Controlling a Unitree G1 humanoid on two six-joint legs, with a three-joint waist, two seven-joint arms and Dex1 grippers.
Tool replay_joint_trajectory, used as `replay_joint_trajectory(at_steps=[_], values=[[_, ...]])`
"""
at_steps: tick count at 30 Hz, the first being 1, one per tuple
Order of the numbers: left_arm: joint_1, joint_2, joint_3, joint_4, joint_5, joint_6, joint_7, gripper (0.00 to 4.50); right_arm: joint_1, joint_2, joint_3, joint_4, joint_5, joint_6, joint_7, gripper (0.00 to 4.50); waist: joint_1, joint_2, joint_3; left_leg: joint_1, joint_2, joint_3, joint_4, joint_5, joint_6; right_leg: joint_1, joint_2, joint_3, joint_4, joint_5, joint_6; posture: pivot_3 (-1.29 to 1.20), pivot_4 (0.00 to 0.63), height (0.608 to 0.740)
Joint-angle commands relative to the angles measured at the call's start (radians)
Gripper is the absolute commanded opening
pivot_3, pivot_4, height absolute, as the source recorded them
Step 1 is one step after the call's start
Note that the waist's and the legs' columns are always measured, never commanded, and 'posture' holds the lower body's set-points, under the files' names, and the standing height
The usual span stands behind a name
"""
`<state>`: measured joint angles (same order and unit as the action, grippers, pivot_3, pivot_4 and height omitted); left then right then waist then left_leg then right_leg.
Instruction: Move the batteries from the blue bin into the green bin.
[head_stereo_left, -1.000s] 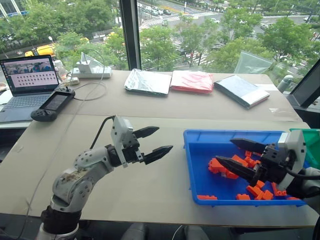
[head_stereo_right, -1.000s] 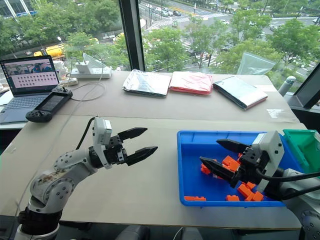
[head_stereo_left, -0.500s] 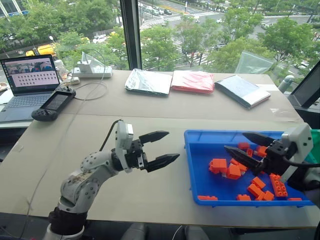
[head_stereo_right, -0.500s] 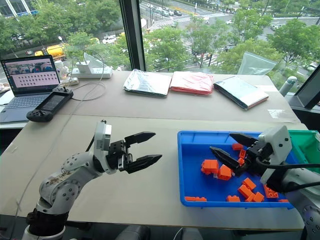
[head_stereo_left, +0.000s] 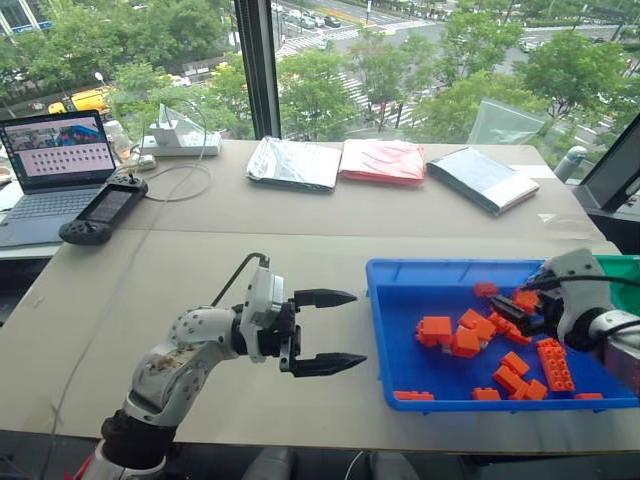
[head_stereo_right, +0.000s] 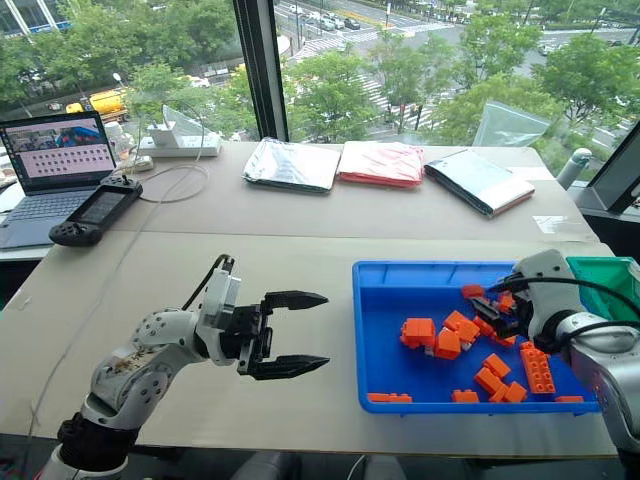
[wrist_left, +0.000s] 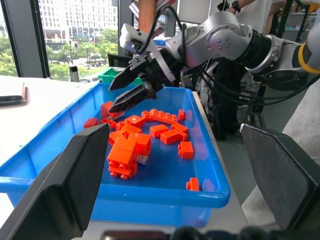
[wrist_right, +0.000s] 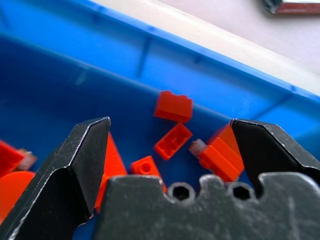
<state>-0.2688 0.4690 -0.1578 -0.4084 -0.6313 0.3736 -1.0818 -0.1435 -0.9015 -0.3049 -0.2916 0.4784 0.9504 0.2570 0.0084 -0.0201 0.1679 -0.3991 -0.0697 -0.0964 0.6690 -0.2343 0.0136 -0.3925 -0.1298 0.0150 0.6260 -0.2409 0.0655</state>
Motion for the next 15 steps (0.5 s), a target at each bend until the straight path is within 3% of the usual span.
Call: replay_joint_trajectory(at_steps=[1, 8, 15], values=[[-0.006, -0.006, 0.001, 0.017, 0.003, -0.036, -0.022, 4.50, -0.101, 0.041, 0.007, 0.120, -0.086, 0.008, -0.082, 4.48, -0.001, 0.000, 0.000, 0.000, 0.000, 0.000, 0.000, 0.000, 0.000, 0.000, 0.000, 0.000, 0.000, 0.000, 0.000, 0.00, 0.150, 0.740], [0.008, -0.012, -0.008, 0.023, 0.018, -0.054, -0.021, 4.50, -0.176, 0.181, -0.043, 0.195, -0.145, 0.059, -0.206, 4.48, -0.003, 0.001, 0.000, -0.001, -0.001, 0.001, -0.002, 0.000, 0.000, -0.003, 0.000, 0.001, 0.001, 0.000, 0.000, 0.00, 0.150, 0.740], [0.028, -0.009, -0.005, 0.006, 0.020, -0.052, -0.013, 4.50, -0.195, 0.242, -0.065, 0.225, -0.183, 0.071, -0.253, 4.48, -0.008, 0.001, 0.000, -0.001, -0.001, 0.002, -0.002, 0.000, 0.000, -0.004, 0.000, 0.002, 0.002, 0.000, 0.000, 0.00, 0.150, 0.740]])
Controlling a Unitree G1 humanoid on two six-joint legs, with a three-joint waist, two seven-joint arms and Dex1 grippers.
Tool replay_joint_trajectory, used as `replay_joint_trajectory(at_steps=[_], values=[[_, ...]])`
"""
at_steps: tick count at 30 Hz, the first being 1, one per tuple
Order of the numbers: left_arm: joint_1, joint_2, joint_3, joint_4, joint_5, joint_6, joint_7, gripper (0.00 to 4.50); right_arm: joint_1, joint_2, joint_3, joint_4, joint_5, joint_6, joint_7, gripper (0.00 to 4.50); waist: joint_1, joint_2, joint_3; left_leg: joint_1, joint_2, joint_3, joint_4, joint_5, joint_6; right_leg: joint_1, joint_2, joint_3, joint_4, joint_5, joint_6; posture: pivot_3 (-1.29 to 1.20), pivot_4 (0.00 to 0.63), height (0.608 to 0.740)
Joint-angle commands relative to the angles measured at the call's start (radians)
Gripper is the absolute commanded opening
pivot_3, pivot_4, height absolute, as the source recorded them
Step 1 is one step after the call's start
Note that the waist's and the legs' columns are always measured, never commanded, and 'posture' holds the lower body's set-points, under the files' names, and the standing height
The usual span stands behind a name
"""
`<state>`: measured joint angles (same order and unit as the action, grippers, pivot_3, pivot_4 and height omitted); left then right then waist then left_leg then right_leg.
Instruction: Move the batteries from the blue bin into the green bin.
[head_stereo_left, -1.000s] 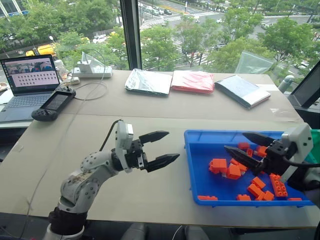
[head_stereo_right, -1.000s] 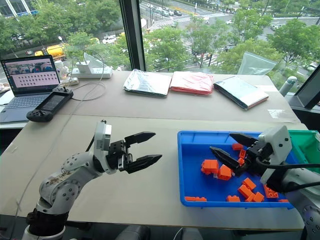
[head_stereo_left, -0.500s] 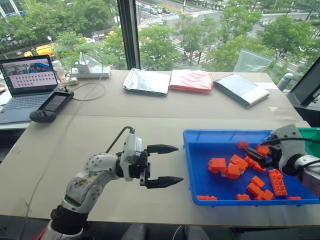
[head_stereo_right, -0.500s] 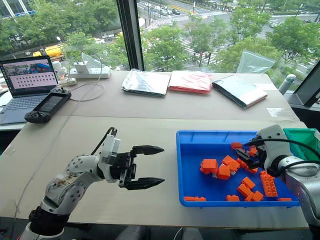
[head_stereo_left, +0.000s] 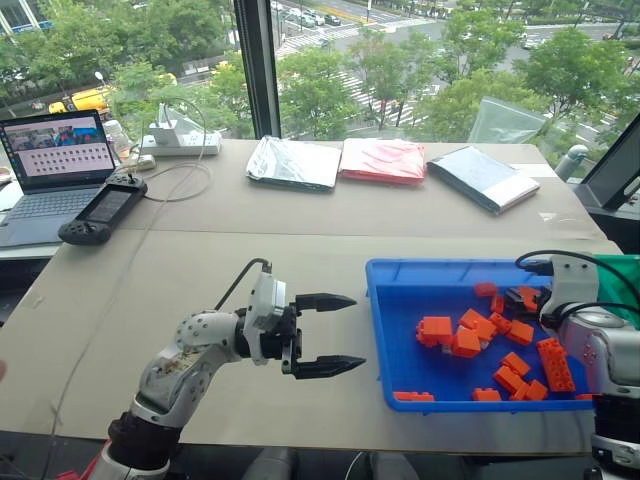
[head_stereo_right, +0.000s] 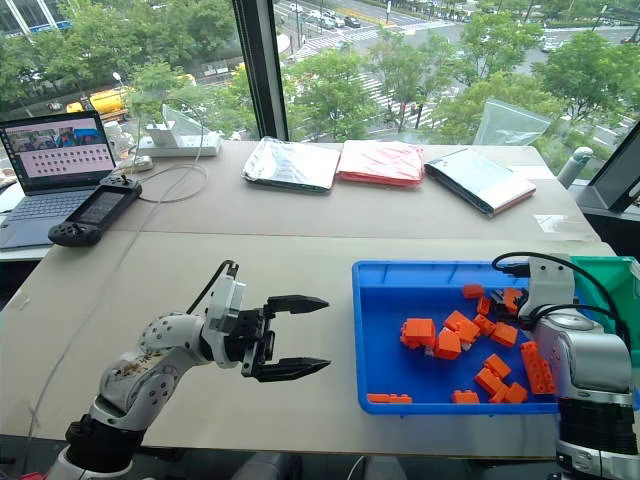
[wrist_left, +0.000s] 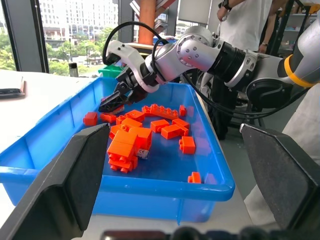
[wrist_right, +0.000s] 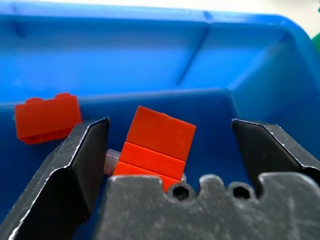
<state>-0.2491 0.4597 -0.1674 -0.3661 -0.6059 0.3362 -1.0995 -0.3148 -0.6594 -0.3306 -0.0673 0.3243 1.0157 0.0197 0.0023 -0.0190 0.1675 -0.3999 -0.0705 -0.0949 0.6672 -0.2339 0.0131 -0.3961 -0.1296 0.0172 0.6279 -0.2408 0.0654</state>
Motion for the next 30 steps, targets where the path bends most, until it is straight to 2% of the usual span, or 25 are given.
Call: replay_joint_trajectory(at_steps=[1, 5, 9, 15, 17, 19, 21, 24, 26, 30], values=[[0.011, 0.000, 0.005, -0.038, -0.006, -0.014, 0.006, 4.50, -0.025, 0.002, -0.039, 0.004, -0.032, 0.004, -0.015, 4.48, -0.003, 0.000, 0.000, 0.000, 0.000, 0.000, 0.000, 0.000, 0.000, 0.000, 0.000, 0.000, 0.000, 0.000, 0.000, 0.00, 0.150, 0.740], [0.022, 0.005, 0.009, -0.044, -0.007, -0.013, 0.008, 4.50, -0.035, 0.017, -0.046, 0.017, -0.037, -0.005, -0.007, 4.48, -0.009, 0.000, 0.000, 0.000, 0.000, 0.000, 0.000, 0.000, 0.000, 0.000, 0.000, 0.000, 0.001, 0.000, 0.000, 0.00, 0.150, 0.740], [0.024, 0.007, 0.011, -0.045, -0.005, -0.014, 0.012, 4.50, -0.044, 0.022, -0.041, 0.020, -0.052, -0.008, 0.000, 3.45, -0.014, 0.000, 0.000, 0.001, 0.000, 0.000, 0.000, 0.000, 0.000, 0.000, 0.000, 0.000, 0.001, 0.000, 0.000, 0.00, 0.150, 0.740], [0.019, 0.006, 0.011, -0.042, -0.002, -0.013, 0.020, 4.50, -0.044, 0.024, -0.059, 0.002, -0.052, 0.001, 0.004, 1.49, -0.015, 0.001, 0.000, 0.001, 0.000, 0.000, 0.000, 0.000, 0.000, 0.000, 0.000, 0.000, 0.001, 0.000, 0.000, 0.00, 0.150, 0.740], [0.016, 0.006, 0.010, -0.042, -0.002, -0.011, 0.024, 4.50, -0.037, 0.002, -0.081, -0.043, -0.050, 0.016, 0.010, 1.49, -0.014, 0.001, 0.000, 0.001, 0.000, 0.000, 0.000, 0.000, 0.000, 0.000, 0.000, 0.000, 0.001, 0.000, 0.000, 0.00, 0.150, 0.740], [0.012, 0.008, 0.011, -0.041, 0.000, -0.008, 0.026, 4.50, -0.001, -0.090, -0.119, -0.198, -0.022, 0.103, 0.069, 1.49, -0.014, 0.003, 0.000, 0.001, 0.000, 0.000, 0.000, 0.000, 0.000, 0.000, 0.000, 0.000, 0.001, 0.000, 0.000, 0.00, 0.150, 0.740], [0.010, 0.009, 0.011, -0.040, 0.001, -0.007, 0.027, 4.50, 0.038, -0.163, -0.151, -0.307, 0.004, 0.181, 0.125, 1.49, -0.009, 0.011, 0.001, -0.002, 0.000, 0.000, 0.000, 0.000, 0.000, -0.002, 0.000, 0.001, 0.002, 0.000, 0.000, 0.00, 0.150, 0.740], [0.006, 0.010, 0.014, -0.038, 0.001, -0.004, 0.032, 4.50, 0.147, -0.266, -0.148, -0.411, 0.028, 0.280, 0.215, 1.49, -0.007, 0.011, 0.000, -0.005, 0.000, 0.001, 0.000, 0.000, 0.000, -0.006, 0.000, 0.001, 0.002, 0.000, 0.000, 0.00, 0.150, 0.740], [0.009, 0.010, 0.016, -0.045, -0.002, 0.003, 0.041, 4.50, 0.269, -0.342, -0.163, -0.480, 0.020, 0.322, 0.266, 1.49, -0.007, 0.009, 0.000, -0.004, 0.001, 0.001, 0.000, 0.000, 0.000, -0.005, 0.001, 0.000, 0.002, 0.000, 0.000, 0.00, 0.150, 0.740], [0.013, 0.013, 0.022, -0.049, -0.004, 0.011, 0.050, 4.50, 0.375, -0.373, -0.181, -0.565, 0.034, 0.335, 0.343, 1.49, -0.010, 0.009, 0.000, -0.004, 0.000, 0.003, 0.001, 0.000, 0.000, -0.005, 0.000, 0.001, 0.002, 0.000, 0.000, 0.00, 0.150, 0.740]])
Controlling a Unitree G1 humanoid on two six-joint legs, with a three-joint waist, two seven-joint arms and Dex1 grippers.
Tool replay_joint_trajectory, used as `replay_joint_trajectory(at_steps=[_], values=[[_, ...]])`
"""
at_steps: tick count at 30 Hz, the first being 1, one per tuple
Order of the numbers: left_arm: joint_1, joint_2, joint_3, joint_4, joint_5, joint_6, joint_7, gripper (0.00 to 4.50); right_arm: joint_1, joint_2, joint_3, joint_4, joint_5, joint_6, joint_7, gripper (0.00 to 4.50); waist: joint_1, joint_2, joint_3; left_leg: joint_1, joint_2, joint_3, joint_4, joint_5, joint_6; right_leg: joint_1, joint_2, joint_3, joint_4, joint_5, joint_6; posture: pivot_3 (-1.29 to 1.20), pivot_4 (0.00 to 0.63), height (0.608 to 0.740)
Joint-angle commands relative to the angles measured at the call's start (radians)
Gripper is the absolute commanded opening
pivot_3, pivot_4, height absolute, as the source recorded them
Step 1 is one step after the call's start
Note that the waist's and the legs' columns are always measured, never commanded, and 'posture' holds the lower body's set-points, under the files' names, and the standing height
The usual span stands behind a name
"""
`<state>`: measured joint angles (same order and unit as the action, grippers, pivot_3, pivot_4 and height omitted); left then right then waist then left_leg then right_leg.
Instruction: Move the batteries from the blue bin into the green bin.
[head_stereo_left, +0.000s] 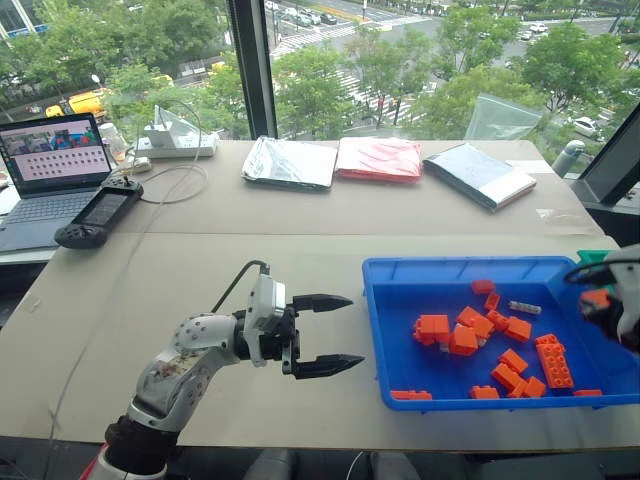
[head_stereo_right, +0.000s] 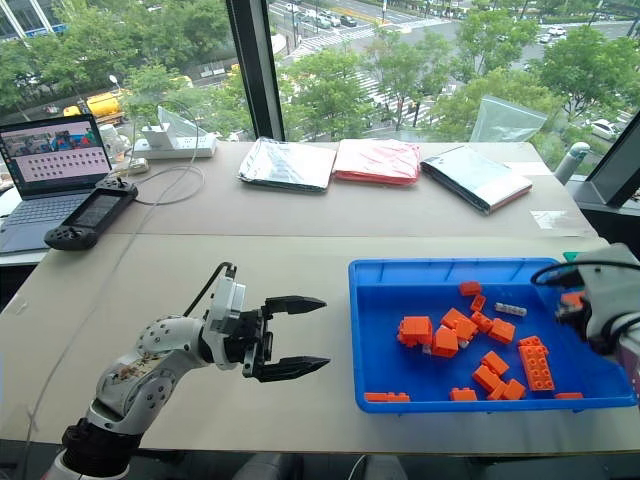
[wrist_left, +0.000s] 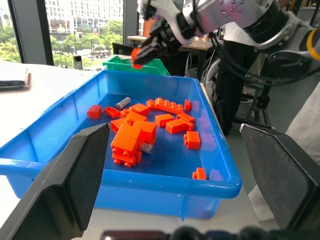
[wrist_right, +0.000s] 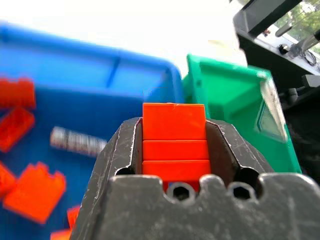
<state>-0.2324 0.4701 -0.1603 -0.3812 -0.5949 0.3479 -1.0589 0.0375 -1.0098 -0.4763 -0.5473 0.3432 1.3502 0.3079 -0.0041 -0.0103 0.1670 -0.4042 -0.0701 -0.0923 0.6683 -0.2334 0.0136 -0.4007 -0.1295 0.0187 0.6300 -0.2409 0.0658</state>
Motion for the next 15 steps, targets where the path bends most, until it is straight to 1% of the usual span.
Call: replay_joint_trajectory(at_steps=[1, 2, 4, 5, 6, 7, 8, 9, 10, 13, 15], values=[[-0.003, 0.003, 0.016, -0.034, -0.016, 0.003, 0.011, 4.50, 0.042, -0.021, -0.029, -0.097, 0.019, -0.014, 0.075, 1.49, -0.008, 0.000, 0.000, 0.000, 0.000, 0.002, 0.000, 0.000, 0.000, 0.000, 0.000, 0.001, 0.000, 0.000, 0.000, 0.00, 0.150, 0.740], [-0.003, 0.003, 0.016, -0.034, -0.017, 0.003, 0.012, 4.50, 0.055, -0.014, -0.023, -0.095, 0.011, -0.024, 0.079, 1.49, -0.010, 0.000, 0.000, 0.001, 0.001, 0.002, 0.000, 0.000, 0.000, 0.000, 0.000, 0.002, 0.000, 0.000, 0.000, 0.00, 0.150, 0.740], [-0.002, 0.005, 0.015, -0.038, -0.018, 0.005, 0.013, 4.50, 0.075, -0.008, -0.011, -0.064, -0.016, -0.049, 0.074, 2.51, -0.009, -0.001, 0.000, 0.003, 0.002, 0.003, 0.000, 0.000, 0.001, 0.002, 0.001, 0.002, 0.000, 0.000, 0.000, 0.00, 0.150, 0.740], [-0.002, 0.005, 0.014, -0.039, -0.018, 0.006, 0.014, 4.50, 0.079, -0.006, -0.009, -0.055, -0.024, -0.056, 0.072, 2.68, -0.008, -0.001, 0.000, 0.003, 0.002, 0.003, 0.000, 0.000, 0.001, 0.003, 0.001, 0.002, 0.000, 0.000, 0.001, 0.00, 0.150, 0.740], [-0.001, 0.007, 0.015, -0.041, -0.018, 0.007, 0.015, 4.50, 0.077, -0.002, -0.010, -0.052, -0.024, -0.063, 0.076, 3.01, -0.007, -0.001, 0.000, 0.004, 0.001, 0.004, 0.000, 0.000, 0.001, 0.003, 0.001, 0.002, 0.000, -0.001, 0.001, 0.00, 0.150, 0.740], [-0.001, 0.008, 0.016, -0.043, -0.018, 0.007, 0.015, 4.50, 0.067, 0.001, -0.006, -0.051, -0.018, -0.071, 0.082, 3.45, -0.007, -0.001, 0.000, 0.004, 0.001, 0.004, 0.000, 0.000, 0.000, 0.004, 0.001, 0.002, 0.000, 0.000, 0.001, 0.00, 0.150, 0.740], [-0.001, 0.010, 0.017, -0.044, -0.018, 0.008, 0.016, 4.50, 0.041, 0.010, 0.001, -0.047, -0.016, -0.084, 0.082, 3.82, -0.007, -0.001, 0.000, 0.004, 0.001, 0.004, 0.000, 0.000, 0.001, 0.004, 0.001, 0.002, -0.001, 0.000, 0.001, 0.00, 0.150, 0.740], [-0.001, 0.011, 0.017, -0.045, -0.017, 0.007, 0.018, 4.50, -0.011, 0.031, 0.008, -0.031, -0.012, -0.097, 0.071, 4.03, -0.009, -0.001, 0.001, 0.004, 0.001, 0.004, 0.000, 0.000, 0.001, 0.004, 0.001, 0.002, -0.001, 0.000, 0.001, 0.00, 0.150, 0.740], [0.000, 0.012, 0.017, -0.047, -0.018, 0.008, 0.020, 4.50, -0.053, 0.045, 0.018, -0.013, -0.009, -0.109, 0.068, 4.40, -0.012, -0.001, 0.001, 0.004, 0.002, 0.004, 0.000, 0.000, 0.001, 0.004, 0.001, 0.002, -0.001, 0.000, 0.001, 0.00, 0.150, 0.740], [0.000, 0.011, 0.015, -0.056, -0.021, 0.015, 0.029, 4.50, -0.142, 0.077, 0.058, 0.059, -0.017, -0.156, 0.074, 4.46, -0.010, -0.002, 0.001, 0.005, 0.002, 0.006, 0.000, 0.000, 0.000, 0.003, 0.001, 0.003, 0.000, 0.000, 0.001, 0.00, 0.150, 0.740], [0.000, 0.009, 0.015, -0.060, -0.024, 0.019, 0.034, 4.50, -0.189, 0.076, 0.123, 0.135, -0.049, -0.230, 0.081, 4.46, -0.008, -0.002, 0.001, 0.005, 0.004, 0.006, 0.000, 0.000, 0.000, 0.004, 0.001, 0.003, 0.000, 0.000, 0.001, 0.00, 0.150, 0.740]])
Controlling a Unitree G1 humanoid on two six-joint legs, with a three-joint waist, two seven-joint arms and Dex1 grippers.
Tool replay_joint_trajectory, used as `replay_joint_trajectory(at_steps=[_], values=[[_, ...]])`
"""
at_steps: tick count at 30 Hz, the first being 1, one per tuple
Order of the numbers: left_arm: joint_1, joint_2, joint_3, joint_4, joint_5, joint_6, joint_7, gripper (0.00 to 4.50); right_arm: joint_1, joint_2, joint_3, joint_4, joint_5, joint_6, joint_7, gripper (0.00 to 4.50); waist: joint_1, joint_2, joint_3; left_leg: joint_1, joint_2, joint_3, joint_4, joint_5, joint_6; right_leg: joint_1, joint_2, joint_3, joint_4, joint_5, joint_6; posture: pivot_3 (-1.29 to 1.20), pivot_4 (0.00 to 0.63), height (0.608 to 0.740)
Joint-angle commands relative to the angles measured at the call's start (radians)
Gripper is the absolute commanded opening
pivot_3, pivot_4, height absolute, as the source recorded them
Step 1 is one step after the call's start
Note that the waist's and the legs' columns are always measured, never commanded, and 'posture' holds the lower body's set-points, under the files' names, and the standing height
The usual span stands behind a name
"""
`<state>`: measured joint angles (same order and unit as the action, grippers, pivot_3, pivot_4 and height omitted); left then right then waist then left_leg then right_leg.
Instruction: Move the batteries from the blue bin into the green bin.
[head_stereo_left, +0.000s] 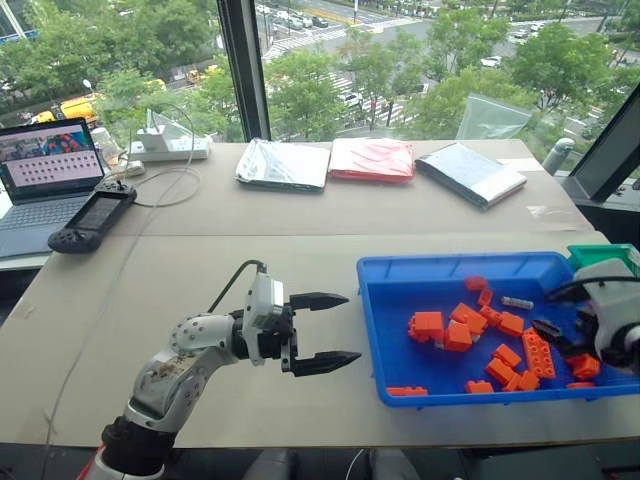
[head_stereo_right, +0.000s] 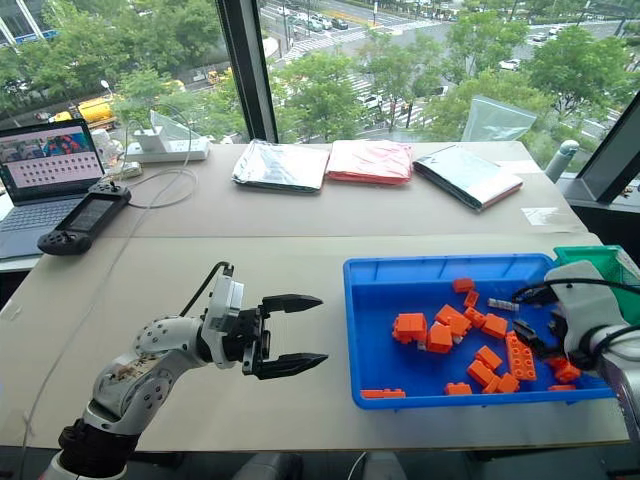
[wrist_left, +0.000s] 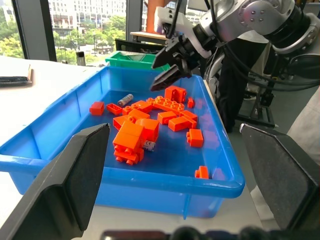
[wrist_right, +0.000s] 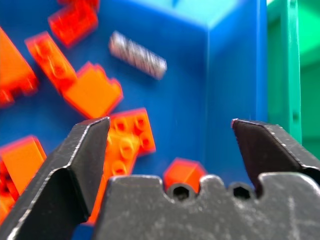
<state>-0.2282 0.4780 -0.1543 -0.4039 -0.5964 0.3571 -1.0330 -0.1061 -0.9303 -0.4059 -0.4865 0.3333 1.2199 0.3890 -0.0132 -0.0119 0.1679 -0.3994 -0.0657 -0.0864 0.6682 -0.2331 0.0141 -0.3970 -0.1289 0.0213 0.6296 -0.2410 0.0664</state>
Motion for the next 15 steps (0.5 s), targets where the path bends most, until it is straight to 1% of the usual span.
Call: replay_joint_trajectory(at_steps=[1, 5, 8, 11, 15], values=[[-0.004, 0.001, 0.009, -0.039, -0.023, 0.012, 0.010, 4.50, -0.067, -0.002, 0.080, 0.109, -0.048, -0.131, 0.006, 4.46, 0.003, -0.001, 0.000, 0.000, 0.000, 0.001, 0.000, 0.000, 0.000, 0.000, 0.000, 0.000, 0.000, 0.000, 0.000, 0.00, 0.150, 0.740], [-0.005, -0.002, 0.009, -0.045, -0.022, 0.020, 0.016, 4.50, -0.122, -0.037, 0.201, 0.247, -0.101, -0.242, 0.051, 4.46, 0.006, -0.001, 0.000, -0.001, 0.000, 0.003, 0.000, 0.000, 0.000, 0.000, 0.000, 0.000, -0.001, 0.000, 0.000, 0.00, 0.150, 0.740], [-0.004, -0.005, 0.009, -0.045, -0.021, 0.021, 0.021, 4.50, -0.159, -0.052, 0.268, 0.341, -0.129, -0.289, 0.093, 4.46, 0.003, 0.000, 0.000, -0.001, 0.000, 0.004, 0.000, 0.000, 0.000, -0.002, 0.000, 0.001, 0.000, 0.000, 0.000, 0.00, 0.150, 0.740], [-0.004, -0.009, 0.006, -0.044, -0.018, 0.018, 0.026, 4.50, -0.199, -0.045, 0.297, 0.427, -0.140, -0.326, 0.120, 4.46, 0.001, -0.001, 0.000, -0.001, 0.000, 0.004, -0.001, 0.000, 0.000, -0.002, 0.000, 0.001, 0.000, 0.000, 0.000, 0.00, 0.150, 0.740], [-0.001, -0.014, 0.005, -0.045, -0.015, 0.018, 0.034, 4.50, -0.222, -0.041, 0.325, 0.494, -0.154, -0.350, 0.151, 4.46, 0.001, 0.000, 0.000, -0.001, 0.000, 0.004, -0.001, 0.000, 0.000, -0.002, 0.000, 0.001, 0.000, 0.000, 0.000, 0.00, 0.150, 0.740]])
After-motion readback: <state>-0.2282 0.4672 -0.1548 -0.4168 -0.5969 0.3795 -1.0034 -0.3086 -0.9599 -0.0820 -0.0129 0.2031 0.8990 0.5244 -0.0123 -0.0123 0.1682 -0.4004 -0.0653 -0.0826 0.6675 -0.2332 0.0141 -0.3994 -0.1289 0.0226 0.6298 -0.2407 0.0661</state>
